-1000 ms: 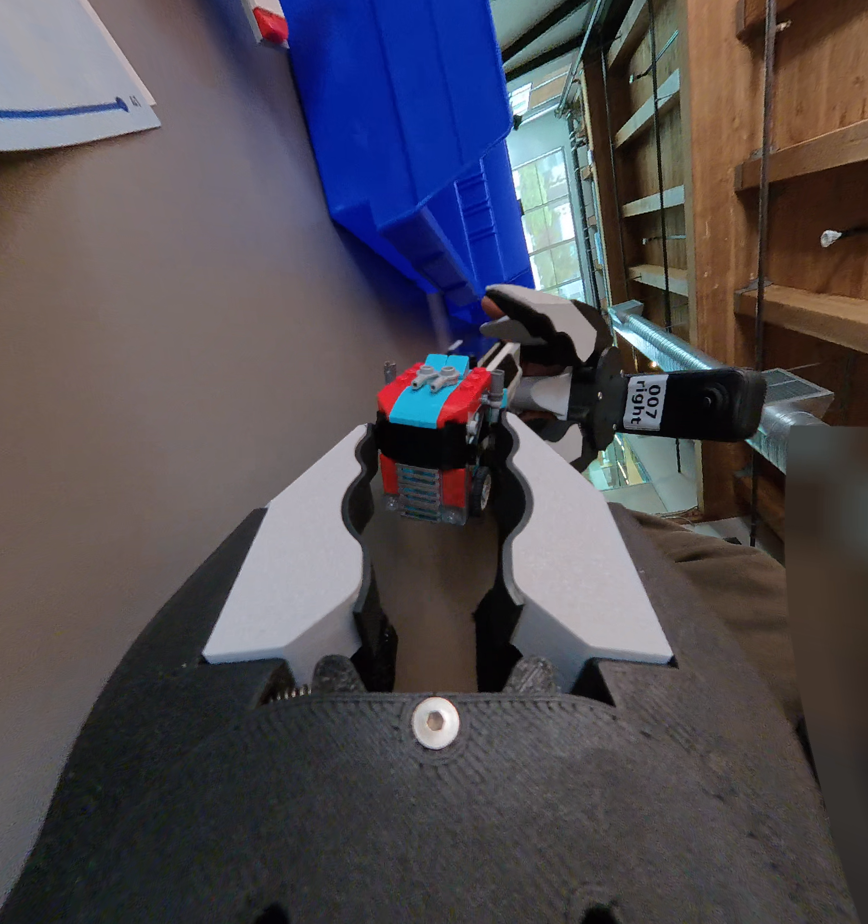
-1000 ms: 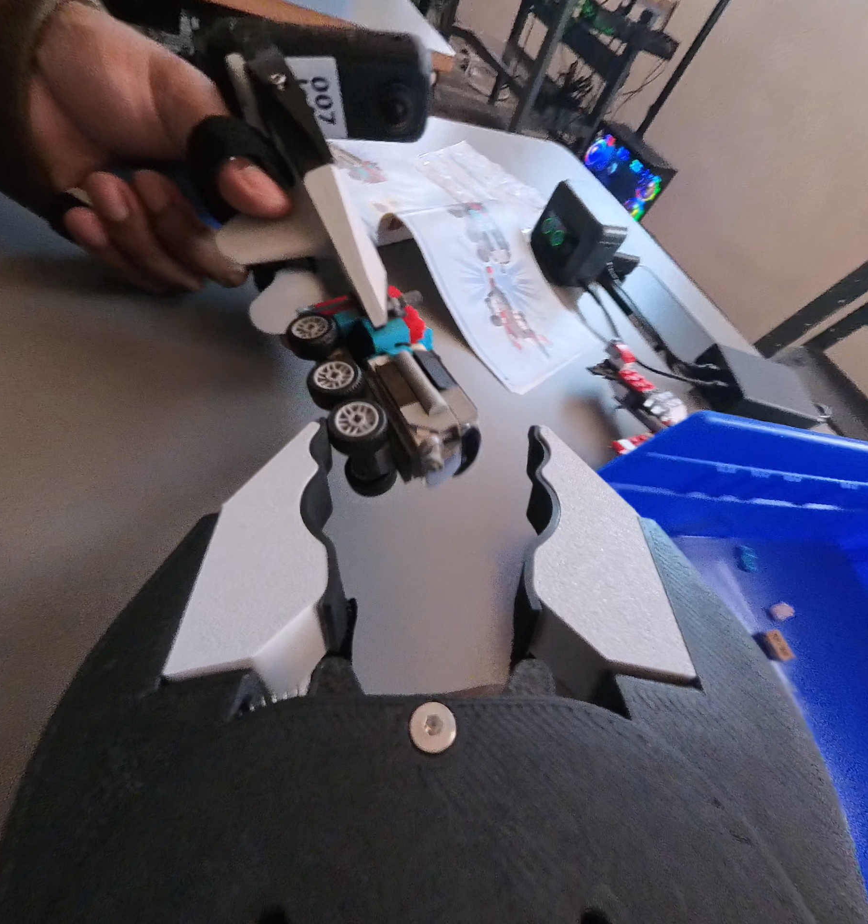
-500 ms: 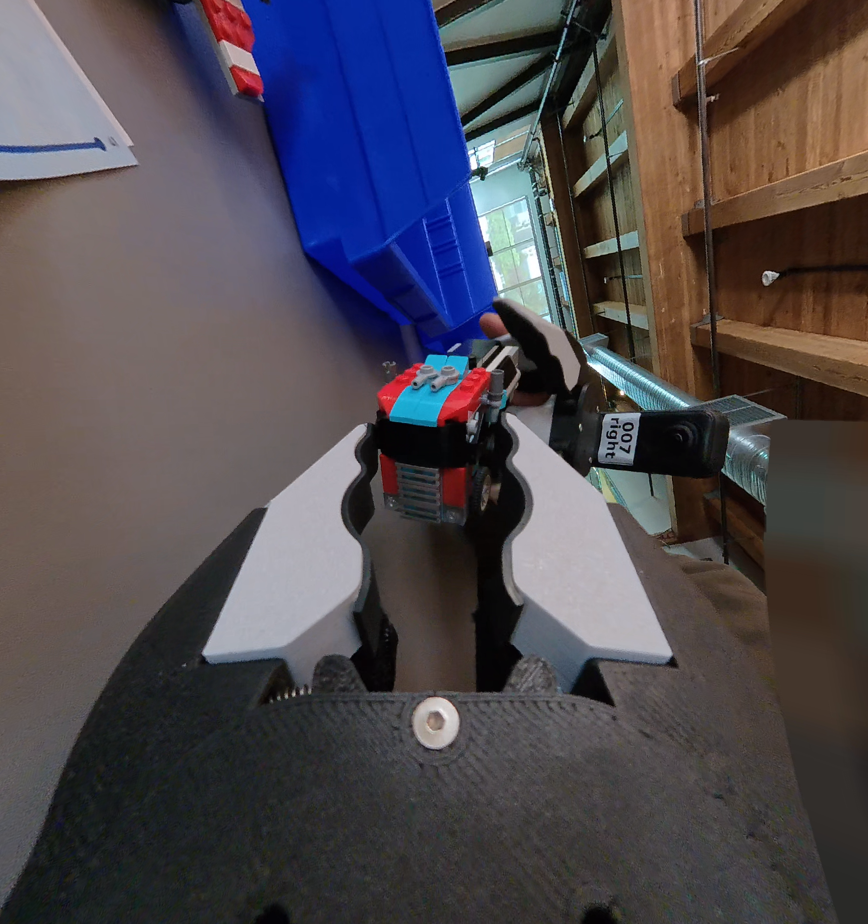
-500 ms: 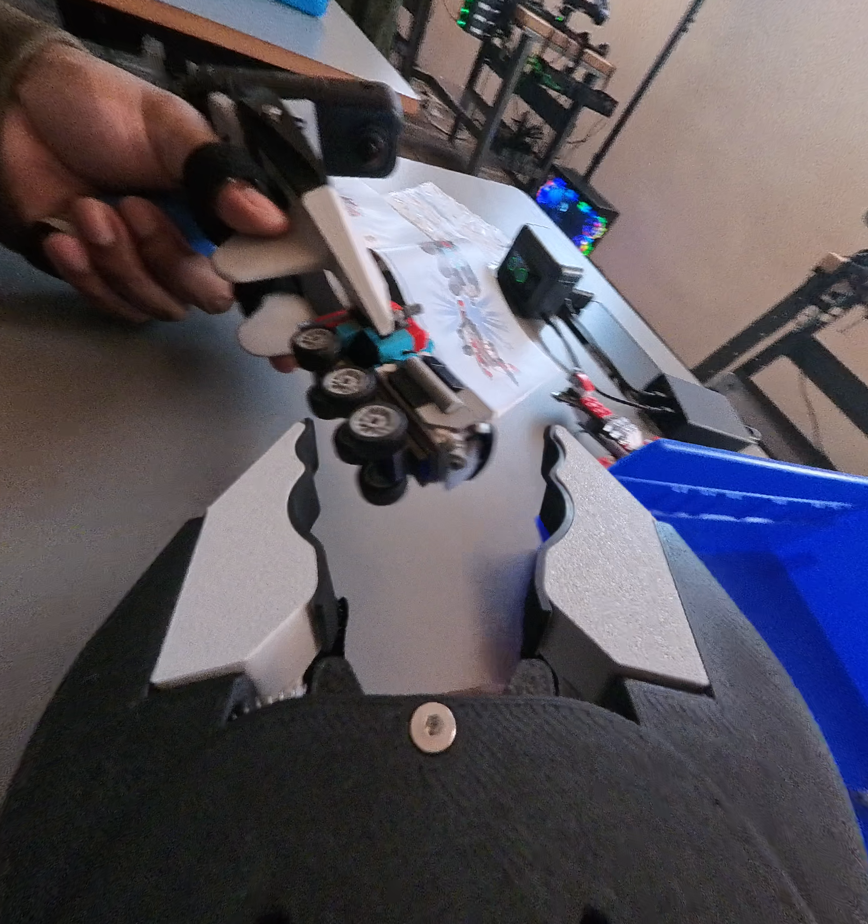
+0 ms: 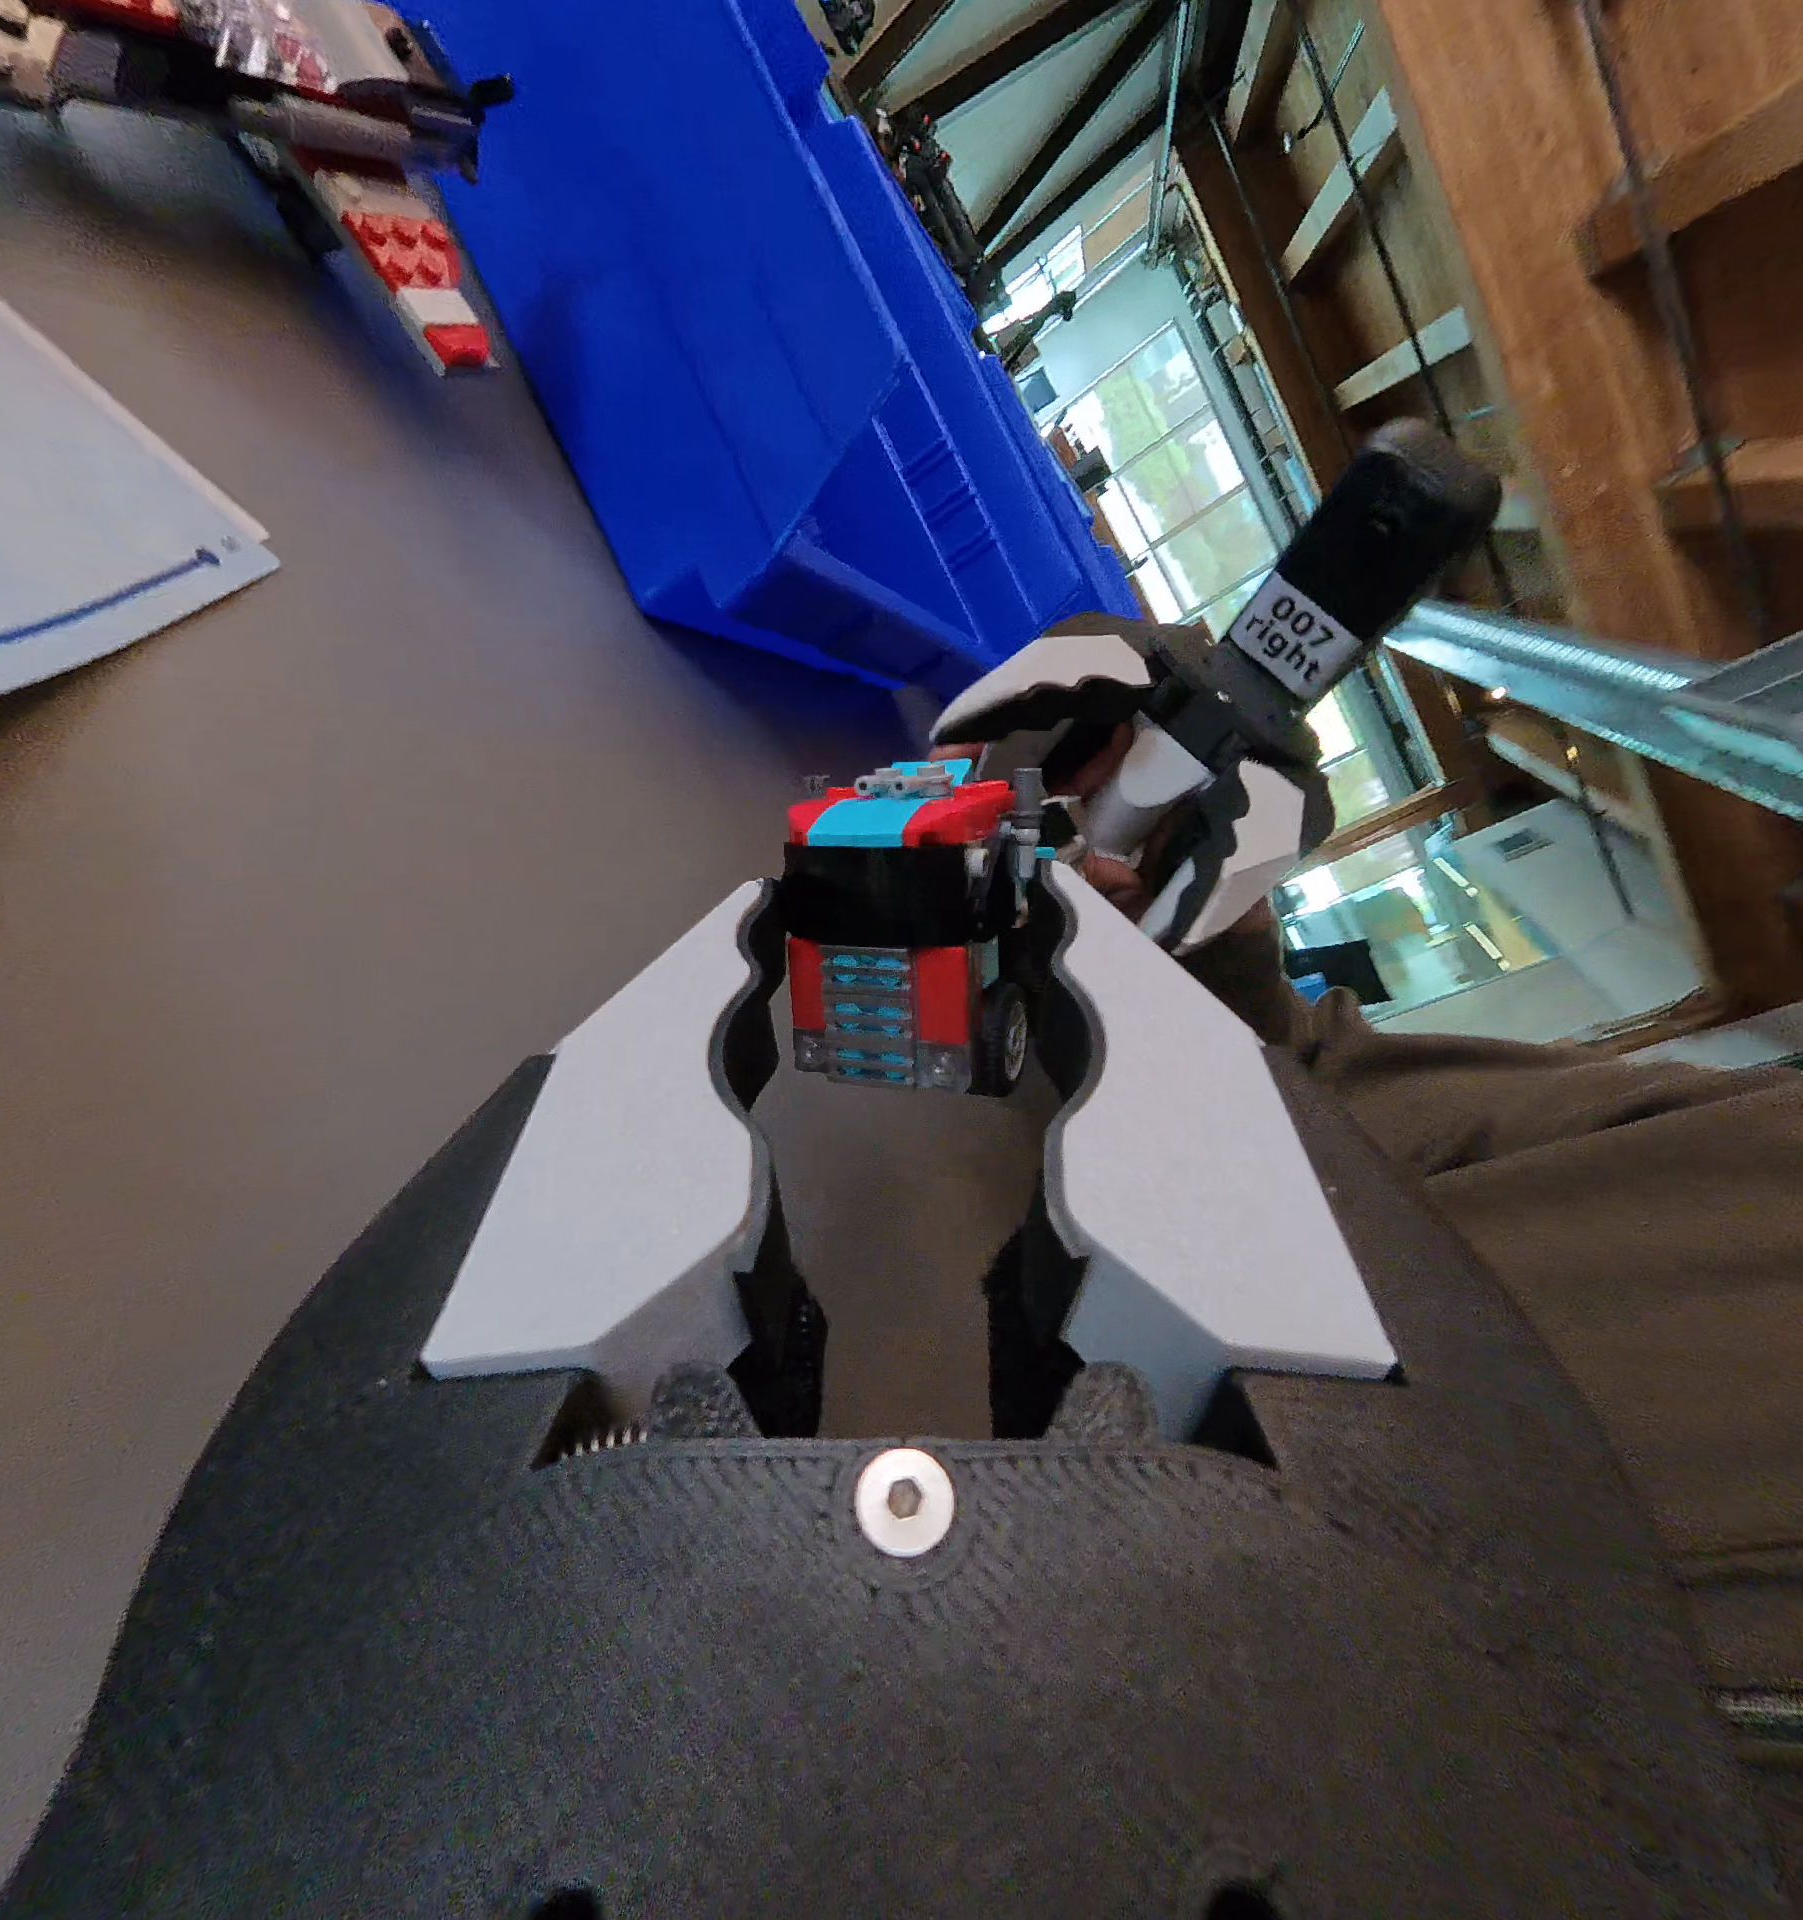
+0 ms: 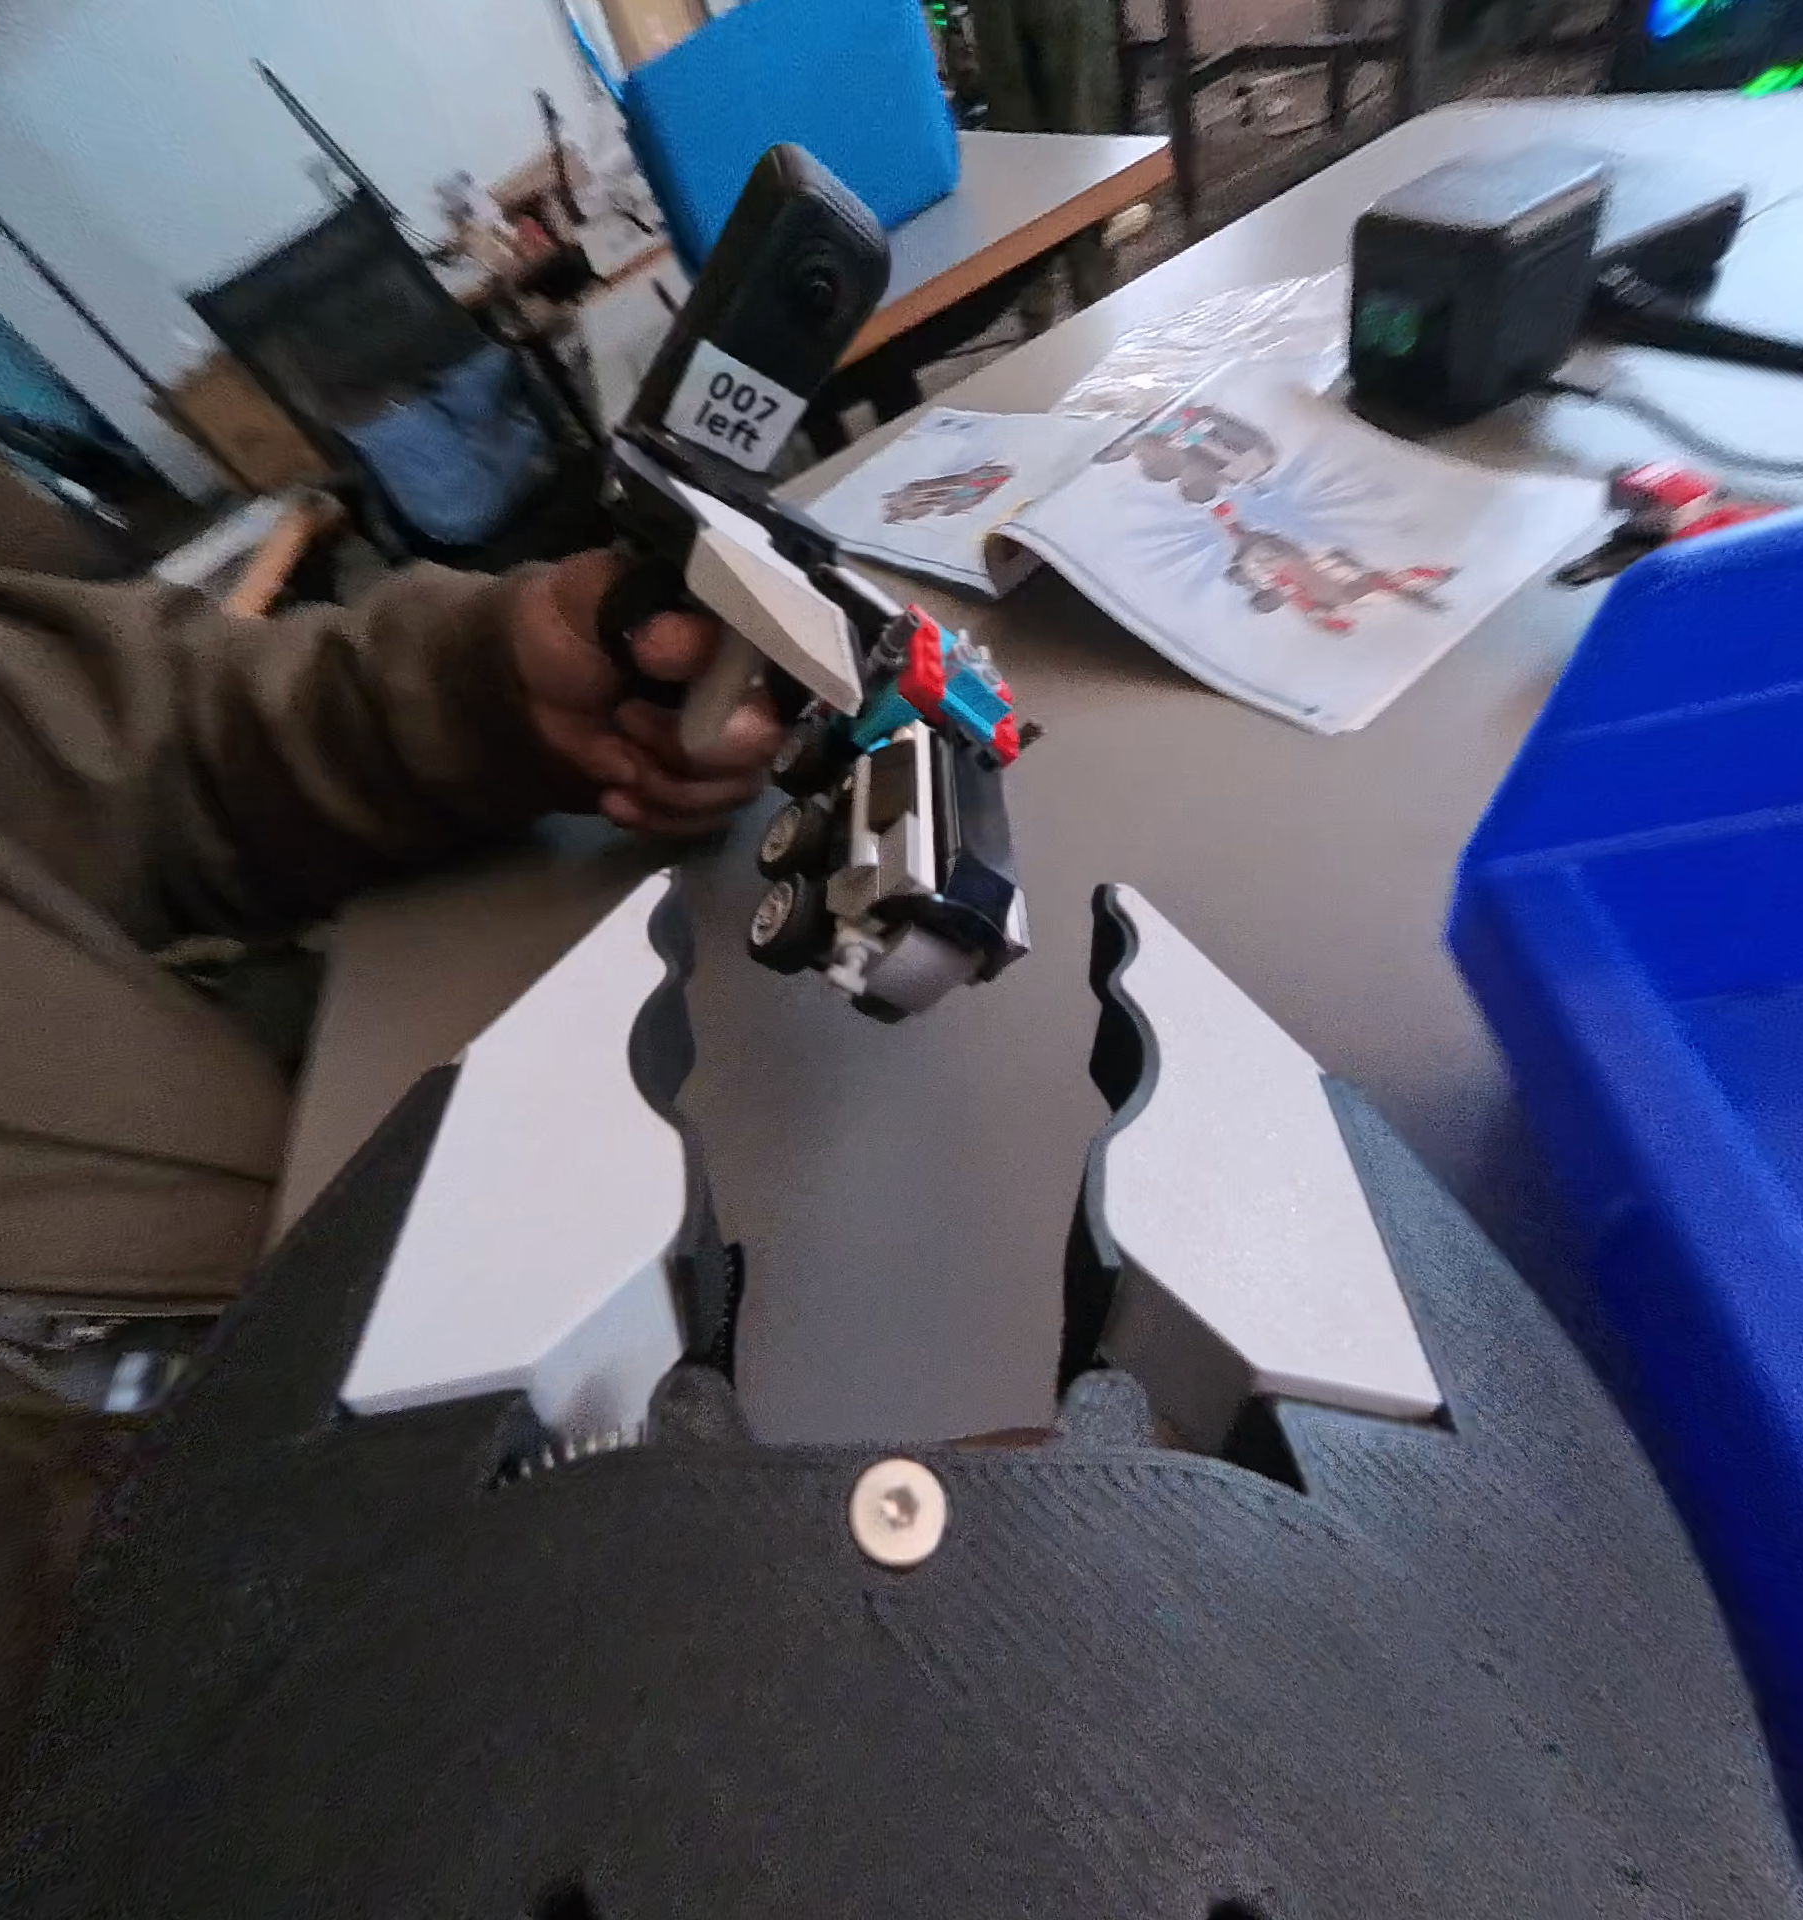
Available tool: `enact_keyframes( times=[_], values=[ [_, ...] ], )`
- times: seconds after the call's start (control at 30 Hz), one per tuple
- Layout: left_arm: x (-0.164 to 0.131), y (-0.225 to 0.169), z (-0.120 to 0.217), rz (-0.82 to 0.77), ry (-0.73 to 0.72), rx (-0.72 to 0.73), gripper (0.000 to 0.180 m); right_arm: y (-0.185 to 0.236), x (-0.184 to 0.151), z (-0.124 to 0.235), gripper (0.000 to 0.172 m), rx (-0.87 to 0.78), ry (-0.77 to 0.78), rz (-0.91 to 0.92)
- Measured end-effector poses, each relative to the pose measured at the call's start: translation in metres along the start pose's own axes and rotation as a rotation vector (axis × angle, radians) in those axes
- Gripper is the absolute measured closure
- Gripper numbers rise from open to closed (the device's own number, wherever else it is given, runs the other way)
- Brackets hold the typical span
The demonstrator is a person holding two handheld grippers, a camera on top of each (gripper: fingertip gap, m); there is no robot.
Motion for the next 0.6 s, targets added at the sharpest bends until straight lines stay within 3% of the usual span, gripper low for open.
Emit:
enact_keyframes(
  times=[0.23, 0.37, 0.6],
  values=[
    [-0.005, -0.009, -0.007, -0.189, 0.025, -0.027, 0.132, -0.001, -0.011, -0.013, 0.103, 0.132, 0.026, -0.227],
    [-0.007, -0.014, -0.009, -0.272, 0.035, -0.035, 0.132, 0.007, -0.014, -0.021, 0.128, 0.198, 0.070, -0.241],
    [-0.007, -0.013, -0.007, -0.302, 0.092, -0.056, 0.130, 0.008, -0.008, -0.014, 0.131, 0.098, 0.095, -0.119]
  ],
)
Point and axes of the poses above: each gripper's, where its closed fingertips meet, z back along the fingers, x out of its top, y = z × x across the jaws, the point moved 10 cm from there along z, back along the fingers, and after that the axes turned 10 degrees about z, right-handed, at the moved point
